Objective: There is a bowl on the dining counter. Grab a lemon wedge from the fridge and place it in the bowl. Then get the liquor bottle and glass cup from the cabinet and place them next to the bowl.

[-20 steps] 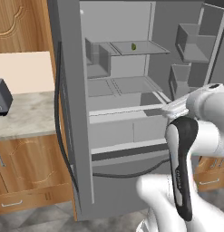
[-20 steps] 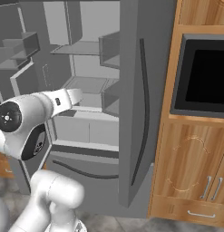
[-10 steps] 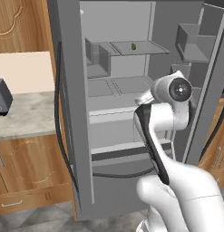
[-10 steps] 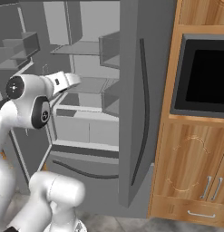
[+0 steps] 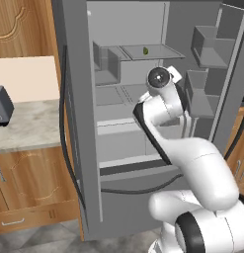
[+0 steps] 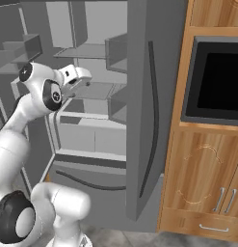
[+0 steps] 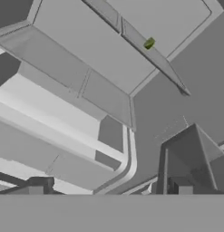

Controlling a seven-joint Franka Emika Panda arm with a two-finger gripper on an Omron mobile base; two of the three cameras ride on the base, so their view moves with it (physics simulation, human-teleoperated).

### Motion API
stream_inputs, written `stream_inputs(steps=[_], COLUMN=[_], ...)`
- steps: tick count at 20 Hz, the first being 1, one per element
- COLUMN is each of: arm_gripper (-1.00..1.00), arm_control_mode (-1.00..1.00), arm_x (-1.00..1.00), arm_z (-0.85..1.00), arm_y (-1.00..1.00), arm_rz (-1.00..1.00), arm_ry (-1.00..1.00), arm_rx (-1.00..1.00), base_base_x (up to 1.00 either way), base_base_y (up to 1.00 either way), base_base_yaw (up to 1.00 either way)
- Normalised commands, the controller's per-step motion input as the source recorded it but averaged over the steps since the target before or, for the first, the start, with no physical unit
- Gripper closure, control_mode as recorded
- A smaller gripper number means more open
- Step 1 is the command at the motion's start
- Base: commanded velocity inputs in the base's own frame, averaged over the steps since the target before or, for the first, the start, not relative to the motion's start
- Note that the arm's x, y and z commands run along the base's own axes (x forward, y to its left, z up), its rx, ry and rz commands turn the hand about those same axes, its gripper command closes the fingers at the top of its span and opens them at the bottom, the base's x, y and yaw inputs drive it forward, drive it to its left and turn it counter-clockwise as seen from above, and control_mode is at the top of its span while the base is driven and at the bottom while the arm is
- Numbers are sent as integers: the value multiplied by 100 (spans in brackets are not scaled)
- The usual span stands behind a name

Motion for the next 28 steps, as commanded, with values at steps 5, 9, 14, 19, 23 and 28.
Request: stream_inputs(steps=[5,9,14,19,23,28], arm_gripper=[-100,-100,-100,-100,-100,-100], arm_control_mode=[-100,-100,-100,-100,-100,-100], arm_x=[53,41,26,5,11,6], arm_z=[-19,-26,-26,-19,-20,-19], arm_y=[-34,-40,-42,-54,-58,-58], arm_rz=[-16,-15,-13,-13,-13,-12], arm_ry=[14,14,11,4,5,3], arm_rx=[-18,-15,-12,-12,-12,-11], base_base_x=[0,0,0,0,0,0], base_base_y=[0,0,0,0,0,0], base_base_yaw=[0,0,0,0,0,0])
